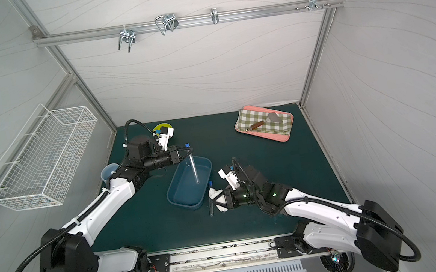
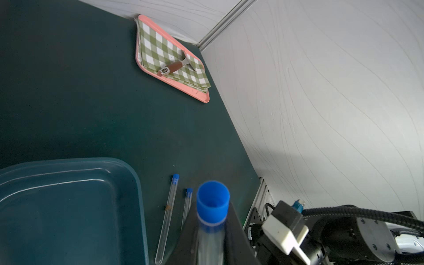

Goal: Wipe the exteriors of test tubes
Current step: Wipe the dirt from the test tube, then place the test tube in the storage box.

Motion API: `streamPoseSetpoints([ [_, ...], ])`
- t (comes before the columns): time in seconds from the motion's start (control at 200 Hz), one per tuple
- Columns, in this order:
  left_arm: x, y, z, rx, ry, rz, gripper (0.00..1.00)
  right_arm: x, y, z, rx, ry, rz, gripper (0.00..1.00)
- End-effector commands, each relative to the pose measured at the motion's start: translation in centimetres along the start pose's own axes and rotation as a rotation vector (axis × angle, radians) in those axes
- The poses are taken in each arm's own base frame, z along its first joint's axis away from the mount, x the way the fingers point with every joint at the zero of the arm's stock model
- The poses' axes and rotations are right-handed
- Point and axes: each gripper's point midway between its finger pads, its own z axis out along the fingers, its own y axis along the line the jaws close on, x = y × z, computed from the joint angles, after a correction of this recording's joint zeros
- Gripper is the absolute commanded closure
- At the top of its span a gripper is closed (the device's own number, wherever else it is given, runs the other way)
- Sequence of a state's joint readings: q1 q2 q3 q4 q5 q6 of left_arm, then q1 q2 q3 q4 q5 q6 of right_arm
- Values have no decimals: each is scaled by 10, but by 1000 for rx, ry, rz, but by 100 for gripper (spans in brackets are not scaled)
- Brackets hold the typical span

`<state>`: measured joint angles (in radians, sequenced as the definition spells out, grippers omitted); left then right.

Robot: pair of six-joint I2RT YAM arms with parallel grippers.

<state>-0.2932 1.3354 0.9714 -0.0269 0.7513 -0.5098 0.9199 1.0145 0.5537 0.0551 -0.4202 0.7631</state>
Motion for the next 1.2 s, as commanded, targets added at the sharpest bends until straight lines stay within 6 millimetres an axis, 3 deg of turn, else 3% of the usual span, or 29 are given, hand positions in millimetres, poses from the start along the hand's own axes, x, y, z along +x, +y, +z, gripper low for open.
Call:
streamPoseSetpoints([
  [0.0, 8, 15, 1, -62, 71, 54, 91, -5, -10, -16, 39, -46, 31, 80],
  [0.195, 30, 62, 12, -221, 191, 30, 91, -12, -18, -48, 53, -122, 55, 80],
  [0.43, 40, 108, 30, -347, 294, 23, 92, -7, -28, -72, 76, -178, 82, 80],
  [0.865, 70, 156, 64, -538, 439, 79, 87, -2, -34, -85, 105, -211, 103, 79],
  [1.196, 80, 178, 84, -585, 480, 70, 83, -3, -39, -87, 124, -219, 112, 80],
])
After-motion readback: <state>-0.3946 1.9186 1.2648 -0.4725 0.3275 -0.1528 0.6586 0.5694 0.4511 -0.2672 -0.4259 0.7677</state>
